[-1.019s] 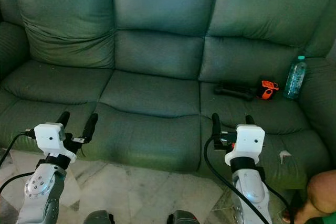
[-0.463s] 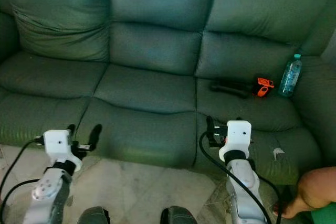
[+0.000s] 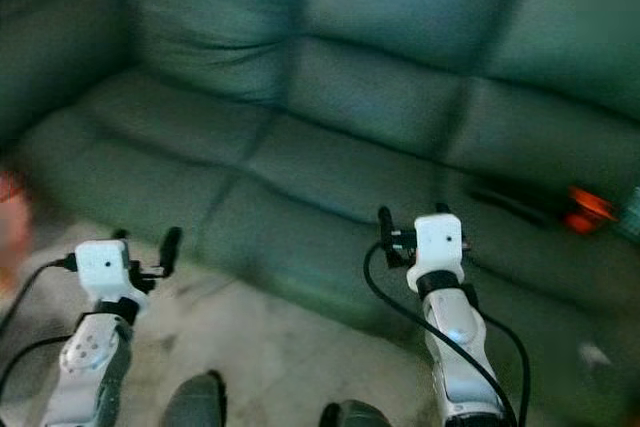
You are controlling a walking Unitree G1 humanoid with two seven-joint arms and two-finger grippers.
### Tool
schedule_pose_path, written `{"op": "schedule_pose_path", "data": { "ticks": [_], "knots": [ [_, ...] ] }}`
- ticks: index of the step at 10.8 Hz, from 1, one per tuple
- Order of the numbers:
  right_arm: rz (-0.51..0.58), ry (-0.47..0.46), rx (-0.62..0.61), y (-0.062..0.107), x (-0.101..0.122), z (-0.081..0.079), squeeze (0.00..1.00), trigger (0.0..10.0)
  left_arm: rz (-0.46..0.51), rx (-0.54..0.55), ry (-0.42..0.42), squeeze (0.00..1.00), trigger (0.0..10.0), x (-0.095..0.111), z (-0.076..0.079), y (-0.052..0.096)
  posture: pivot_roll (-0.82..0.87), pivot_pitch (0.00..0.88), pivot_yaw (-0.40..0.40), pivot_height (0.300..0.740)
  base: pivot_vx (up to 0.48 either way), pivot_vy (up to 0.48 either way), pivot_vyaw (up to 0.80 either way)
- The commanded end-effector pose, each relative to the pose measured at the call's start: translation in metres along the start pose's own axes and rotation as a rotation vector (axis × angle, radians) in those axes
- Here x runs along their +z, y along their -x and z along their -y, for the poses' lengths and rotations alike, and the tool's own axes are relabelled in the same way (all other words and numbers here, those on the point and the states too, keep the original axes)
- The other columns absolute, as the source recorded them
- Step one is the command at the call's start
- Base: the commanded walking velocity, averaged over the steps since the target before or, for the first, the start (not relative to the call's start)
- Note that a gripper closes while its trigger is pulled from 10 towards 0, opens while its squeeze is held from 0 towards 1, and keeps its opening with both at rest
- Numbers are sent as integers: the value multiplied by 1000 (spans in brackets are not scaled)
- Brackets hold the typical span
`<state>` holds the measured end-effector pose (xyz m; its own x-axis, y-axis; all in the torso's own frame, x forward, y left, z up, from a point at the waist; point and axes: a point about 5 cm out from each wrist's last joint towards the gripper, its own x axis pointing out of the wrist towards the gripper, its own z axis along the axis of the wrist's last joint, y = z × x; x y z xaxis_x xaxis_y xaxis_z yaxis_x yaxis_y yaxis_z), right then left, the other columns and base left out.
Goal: Hang hanger
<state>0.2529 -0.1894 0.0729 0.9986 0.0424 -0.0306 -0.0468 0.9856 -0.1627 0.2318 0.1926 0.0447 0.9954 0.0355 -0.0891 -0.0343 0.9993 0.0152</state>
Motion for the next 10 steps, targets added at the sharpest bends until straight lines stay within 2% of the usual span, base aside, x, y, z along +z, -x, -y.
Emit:
{"op": "schedule_pose_path", "data": {
  "ticks": [1,4,8,10],
  "knots": [
    [8,5,-13,-1,1,4,0,10000,16,17,-17,0,10000,2,-2,-2,23,100,-79,740,0,0,800],
    [91,-36,-36,-16,24,4,0,10000,50,32,-31,0,10000,11,-9,-11,29,90,-77,740,0,0,800],
    [52,-25,-37,-14,12,7,0,10000,44,65,-71,0,10000,5,-13,-11,31,90,-77,740,0,0,800],
    [33,-26,-43,-12,7,10,0,10000,70,136,-100,0,10000,9,-26,-11,29,91,-80,740,0,0,800]
  ]
}}
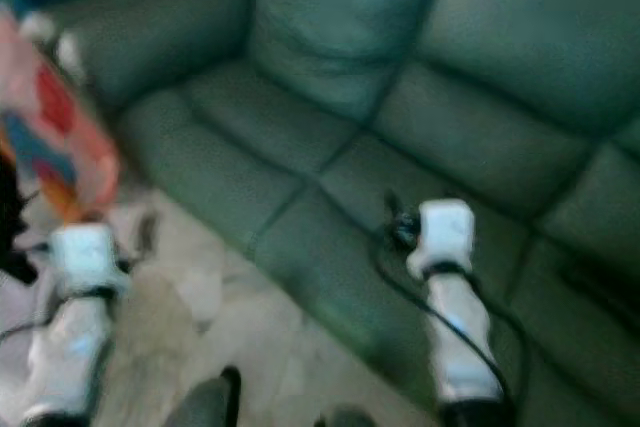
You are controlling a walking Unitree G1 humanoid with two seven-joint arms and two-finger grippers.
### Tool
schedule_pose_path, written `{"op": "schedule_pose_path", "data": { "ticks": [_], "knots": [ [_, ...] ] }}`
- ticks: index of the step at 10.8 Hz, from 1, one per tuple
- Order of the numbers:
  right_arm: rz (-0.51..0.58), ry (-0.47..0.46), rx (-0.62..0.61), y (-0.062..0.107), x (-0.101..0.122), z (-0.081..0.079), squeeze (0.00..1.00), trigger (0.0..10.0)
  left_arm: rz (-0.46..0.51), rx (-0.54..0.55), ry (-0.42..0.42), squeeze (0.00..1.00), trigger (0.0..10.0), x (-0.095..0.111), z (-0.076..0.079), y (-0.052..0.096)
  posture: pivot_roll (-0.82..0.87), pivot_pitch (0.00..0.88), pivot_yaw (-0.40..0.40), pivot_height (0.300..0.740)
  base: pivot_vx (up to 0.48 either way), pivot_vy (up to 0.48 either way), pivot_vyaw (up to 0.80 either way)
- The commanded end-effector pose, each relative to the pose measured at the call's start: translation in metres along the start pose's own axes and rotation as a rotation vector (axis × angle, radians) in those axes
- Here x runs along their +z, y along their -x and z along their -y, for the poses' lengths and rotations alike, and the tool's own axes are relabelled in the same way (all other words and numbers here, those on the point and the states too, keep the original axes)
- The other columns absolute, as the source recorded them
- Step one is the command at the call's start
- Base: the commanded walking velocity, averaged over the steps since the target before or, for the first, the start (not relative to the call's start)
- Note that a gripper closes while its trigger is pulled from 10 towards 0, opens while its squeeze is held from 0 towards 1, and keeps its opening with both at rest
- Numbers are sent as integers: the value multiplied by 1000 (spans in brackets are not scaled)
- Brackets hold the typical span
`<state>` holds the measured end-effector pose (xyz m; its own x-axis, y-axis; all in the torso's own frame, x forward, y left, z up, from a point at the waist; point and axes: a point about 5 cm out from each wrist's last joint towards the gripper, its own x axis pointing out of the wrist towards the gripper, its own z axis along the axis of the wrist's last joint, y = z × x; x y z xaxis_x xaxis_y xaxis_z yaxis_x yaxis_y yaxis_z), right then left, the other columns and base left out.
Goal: Hang hanger
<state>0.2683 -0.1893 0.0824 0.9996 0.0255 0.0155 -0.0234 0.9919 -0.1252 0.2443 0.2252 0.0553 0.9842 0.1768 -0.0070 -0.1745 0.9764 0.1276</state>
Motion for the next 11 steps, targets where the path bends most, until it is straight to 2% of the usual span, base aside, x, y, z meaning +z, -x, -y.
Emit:
{"op": "schedule_pose_path", "data": {
  "ticks": [1,2,3,5,6,8,11],
  "knots": [
    [-13,14,-14,6,-4,7,0,10000,13,15,-1,0,10000,0,1,6,34,91,-80,740,0,0,800],
    [-27,19,-1,13,-8,6,0,10000,15,34,-20,0,10000,-1,-4,12,37,95,-76,740,0,0,800],
    [-70,10,14,30,-20,4,0,10000,-19,62,-48,0,10000,-11,-11,27,40,105,-76,740,0,0,800],
    [-108,3,51,44,-31,-4,0,10000,-37,96,-48,0,10000,-14,-14,35,42,115,-80,740,0,0,800],
    [-109,-2,54,43,-31,-6,0,10000,-46,118,-47,0,10000,-15,-15,34,42,117,-79,740,0,0,800],
    [-111,-33,21,32,-31,-1,0,10000,-60,154,-42,0,10000,-15,-20,31,50,121,-76,740,0,480,0],
    [-106,-25,18,30,-30,1,0,10000,-67,180,-55,0,10000,-14,-24,34,58,136,-71,740,0,480,0]
  ]
}}
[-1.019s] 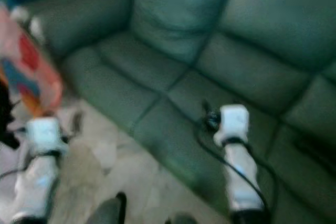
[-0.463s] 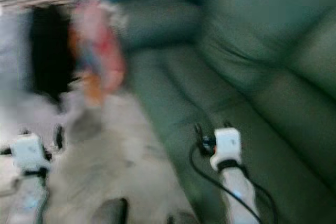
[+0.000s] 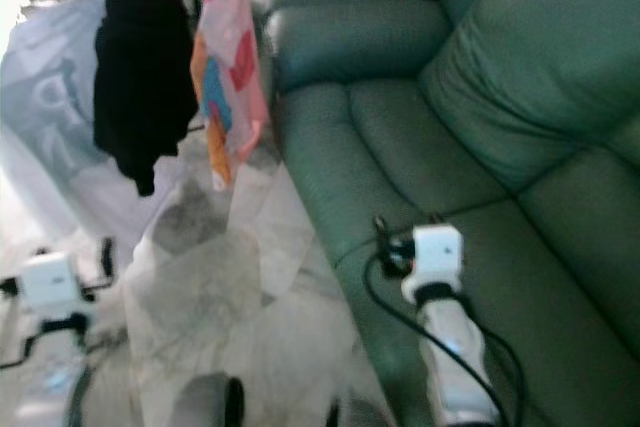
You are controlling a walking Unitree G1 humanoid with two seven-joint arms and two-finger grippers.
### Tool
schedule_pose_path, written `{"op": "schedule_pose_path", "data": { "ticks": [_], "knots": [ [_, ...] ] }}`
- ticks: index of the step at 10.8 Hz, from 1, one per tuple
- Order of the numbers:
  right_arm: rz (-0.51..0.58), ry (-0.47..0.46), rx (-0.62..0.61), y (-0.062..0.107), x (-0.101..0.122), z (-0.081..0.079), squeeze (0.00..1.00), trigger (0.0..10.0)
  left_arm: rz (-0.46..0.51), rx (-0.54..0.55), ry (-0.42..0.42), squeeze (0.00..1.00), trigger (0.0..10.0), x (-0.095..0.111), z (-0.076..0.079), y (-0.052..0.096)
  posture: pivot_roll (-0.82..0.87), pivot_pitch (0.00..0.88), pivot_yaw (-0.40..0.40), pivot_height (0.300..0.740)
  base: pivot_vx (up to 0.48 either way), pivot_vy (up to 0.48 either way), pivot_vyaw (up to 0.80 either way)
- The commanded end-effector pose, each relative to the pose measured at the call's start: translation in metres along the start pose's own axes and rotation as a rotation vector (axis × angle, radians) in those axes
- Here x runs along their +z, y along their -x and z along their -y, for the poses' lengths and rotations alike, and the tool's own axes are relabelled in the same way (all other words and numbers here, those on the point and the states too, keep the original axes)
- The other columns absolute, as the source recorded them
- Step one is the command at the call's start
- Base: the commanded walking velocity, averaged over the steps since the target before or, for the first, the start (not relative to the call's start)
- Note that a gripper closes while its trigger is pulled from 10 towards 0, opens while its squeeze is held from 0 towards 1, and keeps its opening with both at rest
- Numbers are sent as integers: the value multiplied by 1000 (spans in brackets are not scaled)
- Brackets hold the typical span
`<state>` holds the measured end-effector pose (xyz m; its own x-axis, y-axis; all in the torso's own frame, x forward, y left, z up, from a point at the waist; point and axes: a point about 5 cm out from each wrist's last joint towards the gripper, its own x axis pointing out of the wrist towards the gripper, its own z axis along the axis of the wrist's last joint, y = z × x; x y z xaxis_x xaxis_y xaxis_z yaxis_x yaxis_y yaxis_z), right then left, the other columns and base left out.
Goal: Hang hanger
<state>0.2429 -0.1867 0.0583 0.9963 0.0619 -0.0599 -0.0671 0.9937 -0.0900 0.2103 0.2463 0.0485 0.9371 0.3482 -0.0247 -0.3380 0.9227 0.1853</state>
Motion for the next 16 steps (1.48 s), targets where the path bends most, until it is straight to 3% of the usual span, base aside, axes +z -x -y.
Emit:
{"op": "schedule_pose_path", "data": {
  "ticks": [1,4,7,8,9,10,11,13,16],
  "knots": [
    [-35,-2,-23,5,-7,5,0,10000,-27,9,-3,0,10000,-5,1,7,61,145,-72,740,0,480,0],
    [-66,-47,-8,23,-17,-11,0,10000,-56,-23,-46,0,10000,-10,-1,19,60,156,-37,740,0,480,0],
    [-85,-29,-13,12,-22,-9,0,10000,-37,-23,-50,0,10000,-9,14,2,56,114,-75,740,0,480,0],
    [-17,-58,-11,3,3,-10,0,10000,48,-93,-69,0,10000,16,31,-4,47,121,-61,740,0,0,0],
    [-59,-22,21,14,-16,-16,0,10000,0,-105,-86,0,10000,-2,32,6,35,127,-71,740,0,0,800],
    [-69,-37,35,29,-14,-21,0,10000,-60,-42,-63,0,10000,-10,15,16,23,137,-88,740,0,0,800],
    [-49,4,94,34,-11,-23,0,10000,-11,-98,-124,0,10000,-8,18,22,34,136,-95,740,0,0,800],
    [-91,-2,60,31,-20,-12,0,10000,-42,-70,-122,0,10000,-12,21,23,60,139,-93,740,0,0,800],
    [-58,16,57,16,-8,-6,0,10000,-21,-97,-101,0,10000,-7,23,18,66,117,-114,740,0,0,671]
  ]
}}
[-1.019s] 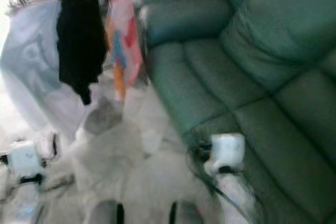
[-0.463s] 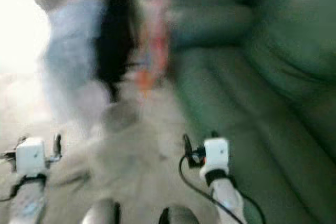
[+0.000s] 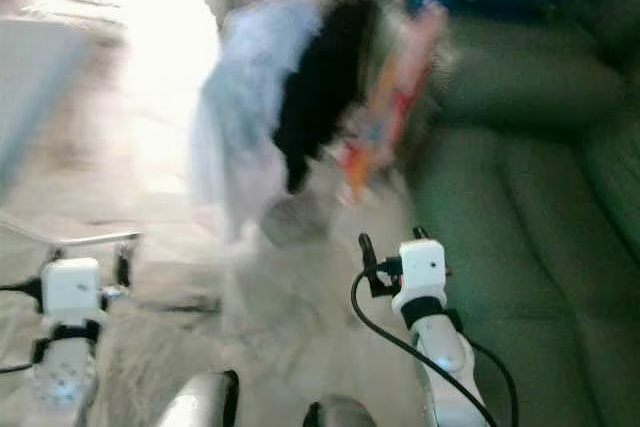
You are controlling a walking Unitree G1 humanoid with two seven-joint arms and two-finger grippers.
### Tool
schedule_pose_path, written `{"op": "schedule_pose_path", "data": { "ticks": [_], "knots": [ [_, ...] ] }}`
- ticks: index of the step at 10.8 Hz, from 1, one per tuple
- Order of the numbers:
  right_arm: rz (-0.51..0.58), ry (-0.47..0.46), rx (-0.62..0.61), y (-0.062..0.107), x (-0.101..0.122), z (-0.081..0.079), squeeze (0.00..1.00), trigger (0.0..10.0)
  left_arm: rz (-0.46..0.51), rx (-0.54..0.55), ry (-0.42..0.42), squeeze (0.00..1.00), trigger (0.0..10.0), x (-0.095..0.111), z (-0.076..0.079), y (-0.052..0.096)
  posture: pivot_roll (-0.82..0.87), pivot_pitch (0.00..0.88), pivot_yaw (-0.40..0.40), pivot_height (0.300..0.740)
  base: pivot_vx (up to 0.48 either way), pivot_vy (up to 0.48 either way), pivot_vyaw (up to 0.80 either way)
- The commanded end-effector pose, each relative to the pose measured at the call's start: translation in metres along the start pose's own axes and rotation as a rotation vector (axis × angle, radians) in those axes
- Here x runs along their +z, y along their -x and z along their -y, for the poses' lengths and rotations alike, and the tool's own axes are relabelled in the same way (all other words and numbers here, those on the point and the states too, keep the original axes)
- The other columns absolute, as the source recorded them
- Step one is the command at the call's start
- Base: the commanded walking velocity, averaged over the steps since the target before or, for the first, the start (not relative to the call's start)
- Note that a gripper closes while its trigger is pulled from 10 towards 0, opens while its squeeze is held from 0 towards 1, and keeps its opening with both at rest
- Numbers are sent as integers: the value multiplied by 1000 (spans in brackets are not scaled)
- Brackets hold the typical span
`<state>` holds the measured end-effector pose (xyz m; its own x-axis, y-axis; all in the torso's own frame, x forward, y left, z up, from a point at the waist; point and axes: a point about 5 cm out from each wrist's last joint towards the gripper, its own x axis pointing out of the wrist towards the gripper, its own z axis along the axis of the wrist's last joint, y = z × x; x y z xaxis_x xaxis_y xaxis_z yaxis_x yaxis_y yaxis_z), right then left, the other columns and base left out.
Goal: Hang hanger
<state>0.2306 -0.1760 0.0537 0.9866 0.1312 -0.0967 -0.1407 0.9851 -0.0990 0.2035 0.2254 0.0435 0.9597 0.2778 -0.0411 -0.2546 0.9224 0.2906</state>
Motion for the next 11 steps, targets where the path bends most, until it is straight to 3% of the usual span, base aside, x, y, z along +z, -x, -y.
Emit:
{"op": "schedule_pose_path", "data": {
  "ticks": [1,6,8,10,11],
  "knots": [
    [-27,6,-9,4,-4,6,0,10000,-22,-15,9,0,10000,-4,6,3,69,112,-123,740,0,0,0],
    [5,46,-77,-12,4,20,0,10000,40,-119,36,0,10000,8,12,3,83,176,-148,740,0,0,0],
    [-1,46,-114,-13,4,28,0,10000,64,-118,41,0,10000,14,3,-5,70,191,-136,740,0,465,0],
    [-1,41,-128,-11,4,28,0,10000,96,-137,34,0,10000,19,11,-8,60,206,-125,740,0,478,0],
    [2,18,-124,-11,4,26,0,10000,195,-159,-42,0,10000,36,17,-9,61,220,-121,740,0,435,0]
  ]
}}
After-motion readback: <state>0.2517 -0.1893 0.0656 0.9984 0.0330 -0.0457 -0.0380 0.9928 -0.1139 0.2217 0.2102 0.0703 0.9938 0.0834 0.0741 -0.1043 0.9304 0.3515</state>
